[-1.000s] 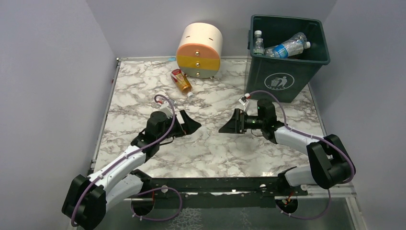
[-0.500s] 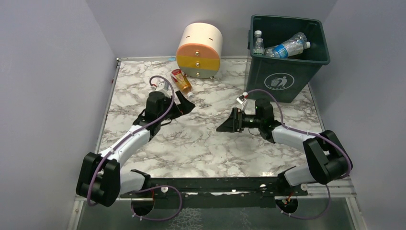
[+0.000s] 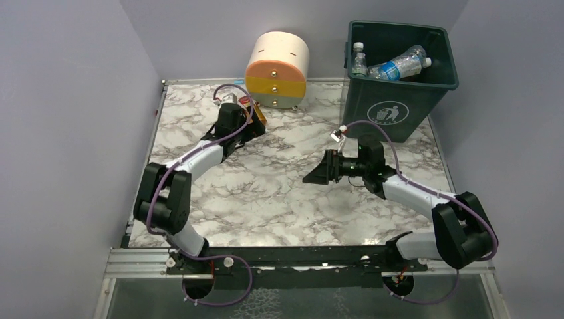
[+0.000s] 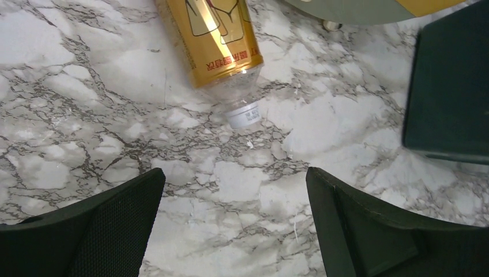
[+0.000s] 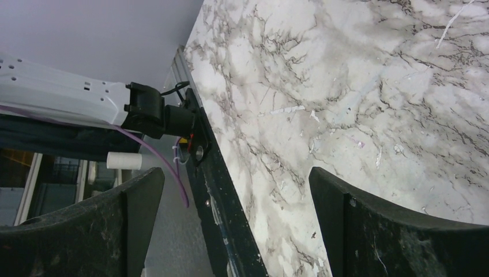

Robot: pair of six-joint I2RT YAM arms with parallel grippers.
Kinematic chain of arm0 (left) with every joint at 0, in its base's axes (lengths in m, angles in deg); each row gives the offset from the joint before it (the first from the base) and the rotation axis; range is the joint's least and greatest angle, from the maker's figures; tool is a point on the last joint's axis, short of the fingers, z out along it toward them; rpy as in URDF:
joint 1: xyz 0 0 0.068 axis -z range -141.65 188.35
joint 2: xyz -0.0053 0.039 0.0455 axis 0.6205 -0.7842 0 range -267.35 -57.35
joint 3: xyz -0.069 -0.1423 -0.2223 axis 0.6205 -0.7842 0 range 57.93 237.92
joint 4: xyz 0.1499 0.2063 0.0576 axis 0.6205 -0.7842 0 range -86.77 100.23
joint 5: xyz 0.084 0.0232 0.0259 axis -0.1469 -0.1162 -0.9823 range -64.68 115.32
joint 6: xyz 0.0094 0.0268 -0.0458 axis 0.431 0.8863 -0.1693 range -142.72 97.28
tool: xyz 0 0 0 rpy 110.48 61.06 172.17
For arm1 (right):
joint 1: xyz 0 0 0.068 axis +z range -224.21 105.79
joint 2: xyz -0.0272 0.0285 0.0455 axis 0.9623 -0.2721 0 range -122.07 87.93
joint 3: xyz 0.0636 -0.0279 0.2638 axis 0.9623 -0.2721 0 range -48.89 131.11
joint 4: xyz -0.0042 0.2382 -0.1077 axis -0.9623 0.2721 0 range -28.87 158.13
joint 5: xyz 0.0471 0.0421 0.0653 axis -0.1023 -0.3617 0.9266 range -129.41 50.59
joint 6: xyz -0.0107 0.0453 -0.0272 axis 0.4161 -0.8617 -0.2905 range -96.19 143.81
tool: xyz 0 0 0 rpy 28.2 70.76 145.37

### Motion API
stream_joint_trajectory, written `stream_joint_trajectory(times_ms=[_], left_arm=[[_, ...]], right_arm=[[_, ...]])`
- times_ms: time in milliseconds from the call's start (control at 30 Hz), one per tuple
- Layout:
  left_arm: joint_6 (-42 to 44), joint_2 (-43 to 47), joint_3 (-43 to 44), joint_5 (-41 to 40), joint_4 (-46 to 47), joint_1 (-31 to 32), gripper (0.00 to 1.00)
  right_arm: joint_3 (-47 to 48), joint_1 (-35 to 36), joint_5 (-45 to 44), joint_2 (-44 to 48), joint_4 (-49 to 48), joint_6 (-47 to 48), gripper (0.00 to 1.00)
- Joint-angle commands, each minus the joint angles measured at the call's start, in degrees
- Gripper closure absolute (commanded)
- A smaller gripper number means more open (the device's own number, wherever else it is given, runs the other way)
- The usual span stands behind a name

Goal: Put the plastic bottles in the bin
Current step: Pick up the plastic bottle at the center of the board.

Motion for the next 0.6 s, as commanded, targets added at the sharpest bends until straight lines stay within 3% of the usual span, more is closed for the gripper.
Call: stream_joint_trajectory(times_ms=[0, 267, 567], left_arm=[[-1.86, -5.71, 3.74, -4.73, 3.12, -0.19, 0.01], [-2.97, -11.69, 6.12, -8.77, 5.41, -0.18, 0.01], [-0.15, -15.09, 12.29, -12.18, -0.43, -0.18, 0.01]], right_arm=[[1.08, 0.37, 1.33, 0.47, 1.27, 0.72, 0.01], [3.6, 0.38, 1.89, -3.43, 5.1, 2.3, 0.01], [4.77, 0.45, 0.94, -7.24, 3.23, 1.16, 0.01]])
